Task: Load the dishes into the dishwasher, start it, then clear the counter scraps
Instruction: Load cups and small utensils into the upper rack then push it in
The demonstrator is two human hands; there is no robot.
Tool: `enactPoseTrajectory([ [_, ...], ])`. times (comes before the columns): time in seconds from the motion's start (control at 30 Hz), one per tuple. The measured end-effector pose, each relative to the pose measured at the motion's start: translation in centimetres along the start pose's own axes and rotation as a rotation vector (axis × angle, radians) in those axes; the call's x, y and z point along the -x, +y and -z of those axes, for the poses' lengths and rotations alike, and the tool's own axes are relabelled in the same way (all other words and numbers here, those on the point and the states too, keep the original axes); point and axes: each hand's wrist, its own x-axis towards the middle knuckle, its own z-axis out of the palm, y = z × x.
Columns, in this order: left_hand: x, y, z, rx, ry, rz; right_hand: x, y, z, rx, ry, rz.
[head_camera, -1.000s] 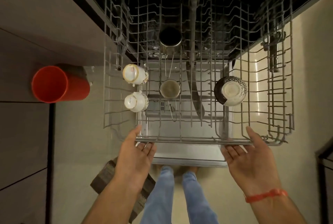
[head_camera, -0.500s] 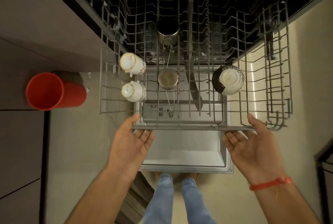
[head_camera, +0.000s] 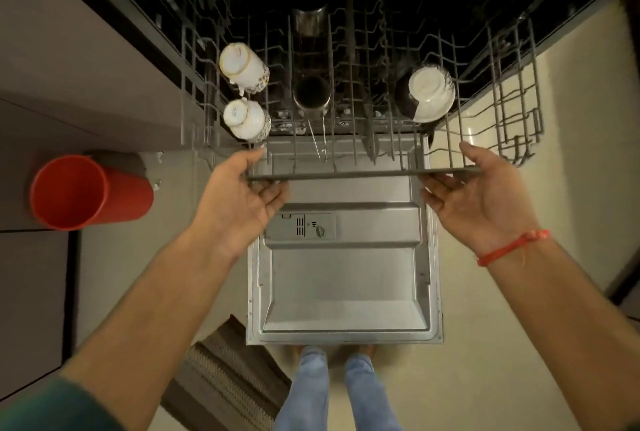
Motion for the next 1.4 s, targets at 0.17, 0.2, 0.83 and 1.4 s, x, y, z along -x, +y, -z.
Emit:
enactPoseTrajectory([
  [0.17,-2.8,2.8,-0.5,-0.169,-0.038,-0.036,-2.1,-1.8,-1.9,0.110,-0.073,0.015],
  [0.2,-3.4,3.4,-0.7,-0.189,-0.038,-0.055,-2.4,-2.1,-2.5,0.132,-0.083,0.020],
  [0.83,-9.3,7.9,-4.5,-0.314,-0.059,-0.228,-8.2,-6.0,-7.8,0.370,-0.078,0.197],
  [1.4,-15.6,0.2,-2.1,-0.708,0.082,-0.244,-11.5,-0.9,-5.4,0.427,-0.007,0.227],
])
